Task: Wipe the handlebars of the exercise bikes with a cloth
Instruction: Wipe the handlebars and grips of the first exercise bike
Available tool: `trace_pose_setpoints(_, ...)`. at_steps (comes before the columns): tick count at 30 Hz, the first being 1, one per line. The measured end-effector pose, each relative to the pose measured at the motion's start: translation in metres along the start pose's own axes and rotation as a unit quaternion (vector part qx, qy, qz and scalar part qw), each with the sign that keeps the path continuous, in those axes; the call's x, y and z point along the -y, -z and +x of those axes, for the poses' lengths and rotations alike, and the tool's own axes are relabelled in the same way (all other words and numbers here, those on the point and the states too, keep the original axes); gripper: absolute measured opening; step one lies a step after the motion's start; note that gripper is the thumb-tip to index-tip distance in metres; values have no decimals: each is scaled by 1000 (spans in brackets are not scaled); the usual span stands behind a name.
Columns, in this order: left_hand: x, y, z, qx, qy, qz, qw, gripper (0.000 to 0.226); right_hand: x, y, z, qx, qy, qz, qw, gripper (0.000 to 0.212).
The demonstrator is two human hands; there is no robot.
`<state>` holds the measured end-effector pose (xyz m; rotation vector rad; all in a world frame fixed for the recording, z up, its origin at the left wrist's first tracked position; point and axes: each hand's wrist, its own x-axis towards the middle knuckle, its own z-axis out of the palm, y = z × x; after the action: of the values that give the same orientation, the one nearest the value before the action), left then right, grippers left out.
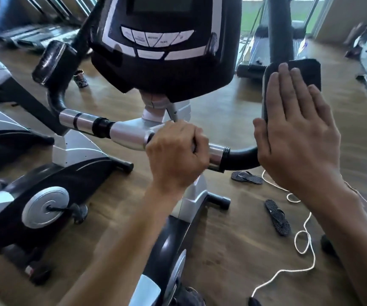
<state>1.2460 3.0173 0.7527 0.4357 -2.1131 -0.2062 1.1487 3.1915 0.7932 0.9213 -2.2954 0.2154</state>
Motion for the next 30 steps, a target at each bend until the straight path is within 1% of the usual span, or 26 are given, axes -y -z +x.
trace_pose_setpoints(1,-7,1,-4,-4,-17,-4,1000,32,3,0,-1,-3,-9,4,1000,66)
trace_pose_setpoints(2,-6,2,-6,-1,-51,-11,999,31,5,-1,-3,-8,-16,11,1000,66)
trace_pose_setpoints(4,16,7,-2,21,-115,-26,993,32,9,-1,-4,-16,-27,30,999,67)
trace_pose_setpoints(5,30,11,3,34,-120,-23,992,32,11,0,-4,-21,-31,42,998,68)
trace_pose_setpoints(7,55,21,10,48,-93,8,994,30,16,1,-6,-33,-43,79,995,70)
trace_pose_setpoints(9,66,30,14,60,-37,32,997,29,26,5,-6,-67,-59,144,986,61)
trace_pose_setpoints(10,71,33,18,62,8,42,997,30,32,6,-6,-85,-51,175,980,53)
trace_pose_setpoints(12,84,38,34,71,105,69,990,33,47,9,-3,-93,8,203,975,38)
trace_pose_setpoints(13,89,39,43,90,140,88,982,36,55,9,-1,-82,40,211,973,32)
trace_pose_setpoints(14,94,37,50,125,164,109,972,39,65,8,2,-61,63,220,971,28)
trace_pose_setpoints(16,95,30,66,214,180,132,951,42,84,5,10,7,82,218,973,25)
trace_pose_setpoints(17,93,30,72,250,178,115,945,43,93,2,14,49,83,193,976,27)
trace_pose_setpoints(18,93,31,76,281,180,76,940,42,99,-1,16,91,80,157,980,31)
trace_pose_setpoints(19,95,36,80,303,192,7,933,40,104,-3,19,123,75,125,982,35)
trace_pose_setpoints(20,98,44,81,316,207,-67,923,37,106,-5,20,141,66,107,982,37)
trace_pose_setpoints(21,100,54,80,324,212,-109,916,36,106,-5,20,148,55,99,982,37)
trace_pose_setpoints(22,102,63,77,330,197,-114,916,37,106,-6,19,149,45,95,983,36)
trace_pose_setpoints(24,103,69,68,351,124,-20,928,36,107,-7,18,140,37,85,986,34)
trace_pose_setpoints(25,99,66,69,370,89,30,924,31,108,-8,18,137,37,82,986,33)
trace_pose_setpoints(26,94,60,73,396,63,77,913,25,109,-9,18,135,36,84,987,32)
trace_pose_setpoints(28,90,41,88,454,63,99,883,19,110,-9,18,130,37,90,987,31)
trace_pose_setpoints(30,88,24,99,504,57,126,853,27,110,-11,17,120,41,91,988,31)
